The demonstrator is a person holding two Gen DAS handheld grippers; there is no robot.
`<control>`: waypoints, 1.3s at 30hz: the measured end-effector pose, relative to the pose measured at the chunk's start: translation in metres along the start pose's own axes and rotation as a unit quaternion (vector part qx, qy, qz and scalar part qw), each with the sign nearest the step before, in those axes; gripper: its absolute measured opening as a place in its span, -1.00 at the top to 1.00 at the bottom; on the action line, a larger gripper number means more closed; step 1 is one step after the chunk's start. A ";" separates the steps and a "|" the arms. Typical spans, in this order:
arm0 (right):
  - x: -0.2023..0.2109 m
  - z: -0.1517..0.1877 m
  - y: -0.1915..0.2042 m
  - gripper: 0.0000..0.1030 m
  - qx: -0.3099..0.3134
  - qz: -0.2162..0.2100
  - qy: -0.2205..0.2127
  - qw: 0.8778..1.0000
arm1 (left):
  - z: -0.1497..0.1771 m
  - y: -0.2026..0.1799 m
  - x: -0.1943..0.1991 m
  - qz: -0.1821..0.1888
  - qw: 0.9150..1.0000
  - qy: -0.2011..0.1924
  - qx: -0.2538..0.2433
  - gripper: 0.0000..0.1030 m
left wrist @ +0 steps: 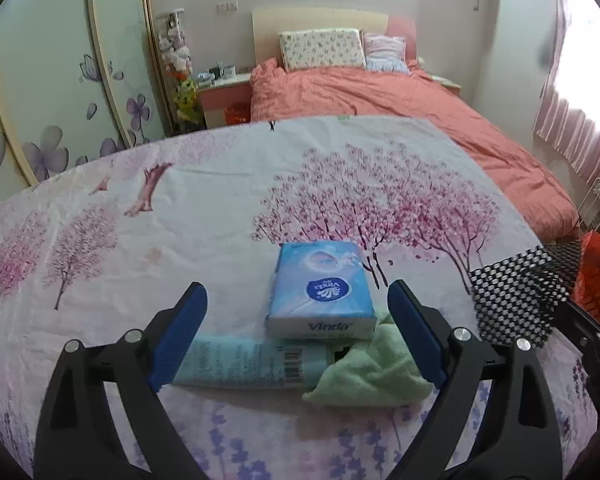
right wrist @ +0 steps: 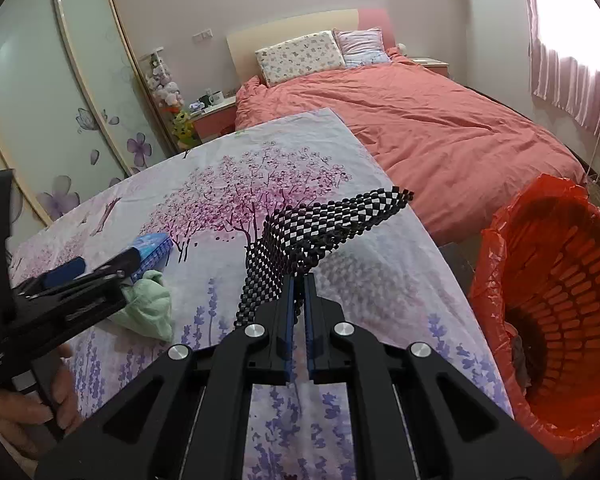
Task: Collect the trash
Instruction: 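Grasp the black mesh with the right tool while the left tool grasps the Vinda tissue pack, then carry the tissue pack and mesh over the red basket and open both tools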
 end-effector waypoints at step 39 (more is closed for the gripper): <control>0.095 -0.021 -0.014 0.90 -0.007 -0.031 -0.090 0.995 | -0.021 -0.023 0.094 0.050 0.997 -0.058 0.000 -0.01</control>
Point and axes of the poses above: each gripper's, at about its wrist camera, not at the fingertips, and x roughly against the way its jaws point, y to its left, z to its underside, the point moved 6 cm from there along -x, roughly the way its jaws point, and after that the axes turned 4 degrees about -x, right-handed, at the moved point
